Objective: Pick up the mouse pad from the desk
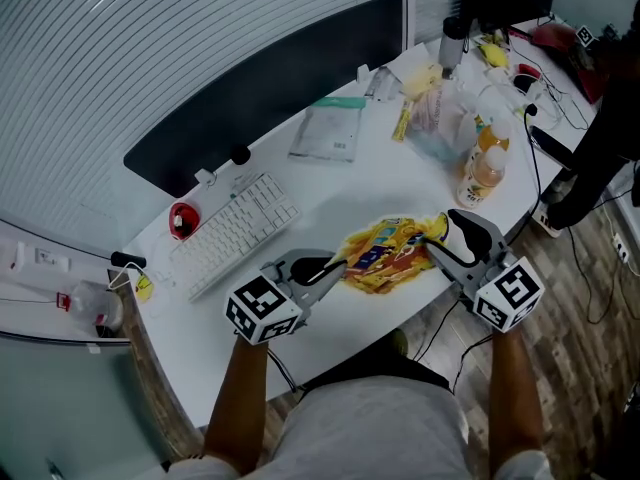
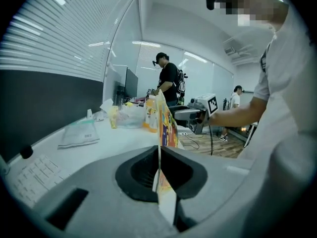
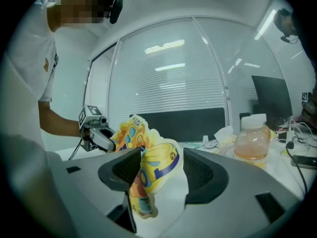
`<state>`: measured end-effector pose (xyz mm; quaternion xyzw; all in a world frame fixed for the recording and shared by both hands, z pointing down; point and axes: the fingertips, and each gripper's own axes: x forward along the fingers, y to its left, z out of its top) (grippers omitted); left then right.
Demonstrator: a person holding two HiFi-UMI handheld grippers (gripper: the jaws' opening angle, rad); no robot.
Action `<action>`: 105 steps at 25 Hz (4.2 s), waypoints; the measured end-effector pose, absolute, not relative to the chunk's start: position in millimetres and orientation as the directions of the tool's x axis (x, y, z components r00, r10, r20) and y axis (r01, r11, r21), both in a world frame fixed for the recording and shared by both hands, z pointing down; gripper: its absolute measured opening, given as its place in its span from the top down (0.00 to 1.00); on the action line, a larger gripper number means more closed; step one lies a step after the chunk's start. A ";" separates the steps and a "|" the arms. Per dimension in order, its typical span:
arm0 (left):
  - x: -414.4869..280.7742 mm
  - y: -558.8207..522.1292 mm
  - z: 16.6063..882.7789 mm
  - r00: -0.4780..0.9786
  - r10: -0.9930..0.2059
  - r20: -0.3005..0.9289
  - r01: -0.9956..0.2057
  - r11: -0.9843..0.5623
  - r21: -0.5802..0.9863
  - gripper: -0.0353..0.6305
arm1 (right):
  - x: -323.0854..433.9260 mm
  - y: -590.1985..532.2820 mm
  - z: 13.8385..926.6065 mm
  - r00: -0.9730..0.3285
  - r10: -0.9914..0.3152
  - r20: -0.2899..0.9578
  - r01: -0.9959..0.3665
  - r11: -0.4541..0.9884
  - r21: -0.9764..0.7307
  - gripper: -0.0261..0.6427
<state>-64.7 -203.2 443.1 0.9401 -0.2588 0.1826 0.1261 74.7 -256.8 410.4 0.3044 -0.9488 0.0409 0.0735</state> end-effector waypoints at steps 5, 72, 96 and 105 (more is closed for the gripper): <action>-67.5 -202.2 421.8 0.807 -0.454 0.377 -0.527 -0.842 0.115 0.91 | 85.2 -258.2 398.5 -0.798 -0.592 0.116 -0.601 0.795 -0.079 0.61; -55.5 -227.8 328.5 0.680 -0.733 0.000 -0.720 -0.668 0.187 0.91 | 67.1 -235.7 326.8 -0.734 -0.679 0.027 -0.679 0.732 -0.057 0.93; -55.4 -226.7 330.9 0.681 -0.732 0.013 -0.722 -0.668 0.181 0.91 | 65.2 -235.9 330.3 -0.730 -0.682 0.050 -0.683 0.728 -0.047 0.93; -54.2 -225.5 329.6 0.680 -0.733 0.017 -0.722 -0.666 0.186 0.91 | 65.7 -235.6 328.6 -0.732 -0.678 0.057 -0.681 0.731 -0.047 0.93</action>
